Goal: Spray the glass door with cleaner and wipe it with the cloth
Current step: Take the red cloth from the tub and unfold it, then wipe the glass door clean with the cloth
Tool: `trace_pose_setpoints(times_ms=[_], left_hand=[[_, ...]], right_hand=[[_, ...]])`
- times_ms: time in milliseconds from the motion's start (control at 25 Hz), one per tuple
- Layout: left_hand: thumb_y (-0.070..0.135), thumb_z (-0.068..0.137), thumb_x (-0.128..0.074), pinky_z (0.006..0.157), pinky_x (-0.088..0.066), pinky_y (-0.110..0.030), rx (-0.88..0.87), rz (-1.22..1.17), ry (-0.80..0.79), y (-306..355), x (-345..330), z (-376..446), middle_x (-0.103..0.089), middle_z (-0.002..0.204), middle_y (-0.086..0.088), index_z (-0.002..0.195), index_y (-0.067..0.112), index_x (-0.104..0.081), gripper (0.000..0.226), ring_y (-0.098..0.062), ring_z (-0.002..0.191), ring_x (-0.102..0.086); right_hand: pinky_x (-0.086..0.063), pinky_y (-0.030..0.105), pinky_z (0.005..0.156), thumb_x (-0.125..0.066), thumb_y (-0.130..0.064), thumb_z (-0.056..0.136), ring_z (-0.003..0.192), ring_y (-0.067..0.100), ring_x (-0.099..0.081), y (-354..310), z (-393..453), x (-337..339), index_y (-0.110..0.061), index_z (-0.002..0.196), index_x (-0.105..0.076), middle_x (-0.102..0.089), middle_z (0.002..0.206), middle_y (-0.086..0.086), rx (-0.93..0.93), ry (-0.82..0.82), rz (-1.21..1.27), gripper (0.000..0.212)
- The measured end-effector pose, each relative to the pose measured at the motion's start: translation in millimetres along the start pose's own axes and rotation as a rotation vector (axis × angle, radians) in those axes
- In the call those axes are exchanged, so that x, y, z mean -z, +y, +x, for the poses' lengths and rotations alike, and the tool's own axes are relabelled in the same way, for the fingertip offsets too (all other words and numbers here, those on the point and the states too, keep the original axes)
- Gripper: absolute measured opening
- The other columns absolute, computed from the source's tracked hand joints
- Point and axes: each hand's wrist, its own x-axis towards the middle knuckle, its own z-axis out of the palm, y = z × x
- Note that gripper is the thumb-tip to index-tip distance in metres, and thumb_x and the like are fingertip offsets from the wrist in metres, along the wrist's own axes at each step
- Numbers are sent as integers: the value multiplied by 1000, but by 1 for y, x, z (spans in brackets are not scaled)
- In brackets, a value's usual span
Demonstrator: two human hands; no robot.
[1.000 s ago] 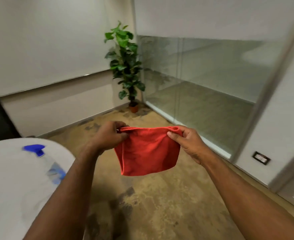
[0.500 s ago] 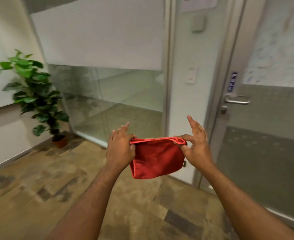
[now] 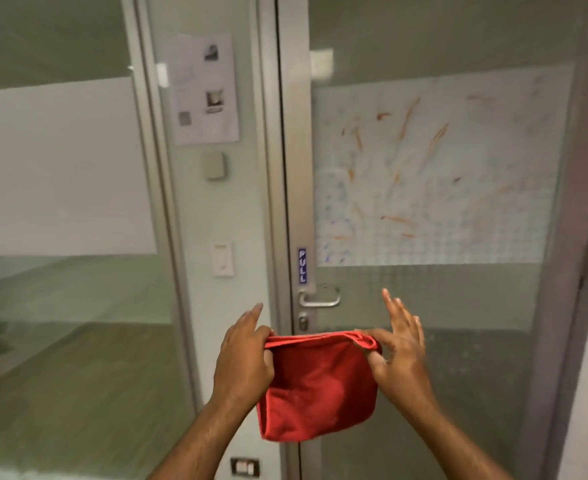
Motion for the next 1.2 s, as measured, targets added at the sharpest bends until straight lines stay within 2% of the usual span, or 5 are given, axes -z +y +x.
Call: trace_pose_setpoints(times_ms=[520, 680, 880, 1040, 1200], left_hand=[[8, 75, -64, 121, -20, -43, -371, -13, 159, 87, -105, 323, -38, 157, -9, 107, 14, -73, 34, -29, 145, -31], [9, 77, -64, 122, -19, -43, -452, -54, 194, 131, -125, 384, -38, 157, -9, 106, 11, -73, 31, -28, 145, -29], [12, 78, -64, 121, -19, -42, -536, -60, 265, 193, -159, 429, -39, 156, -10, 108, 9, -73, 32, -28, 145, -29], [18, 78, -65, 122, -16, -45, -586, -21, 287, 252, -193, 454, -37, 157, -9, 107, 9, -73, 32, -27, 147, -27], [22, 78, -64, 122, -10, -41, -608, 29, 316, 322, -219, 481, -32, 160, -7, 109, 8, -73, 35, -26, 148, -23]], right_hand=[[-11, 46, 120, -72, -13, 82, 146, 21, -23, 126, 257, 38, -24, 89, -75, -36, 154, -2, -75, 372, -270, 13], [-30, 43, 108, -72, -13, 79, 127, 18, -37, 157, 306, 64, -26, 90, -76, -52, 133, -3, -94, 526, -357, 18], [-38, 39, 92, -72, -17, 79, 110, 20, -44, 203, 351, 112, -30, 92, -76, -53, 115, -2, -86, 642, -365, 18], [-35, 33, 77, -72, -20, 77, 86, 21, -49, 247, 371, 156, -32, 91, -78, -51, 82, -5, -52, 805, -470, 19], [-54, 33, 69, -67, -44, 78, 77, 17, -68, 282, 402, 206, -44, 94, -74, -74, 78, -9, -254, 825, -189, 18]])
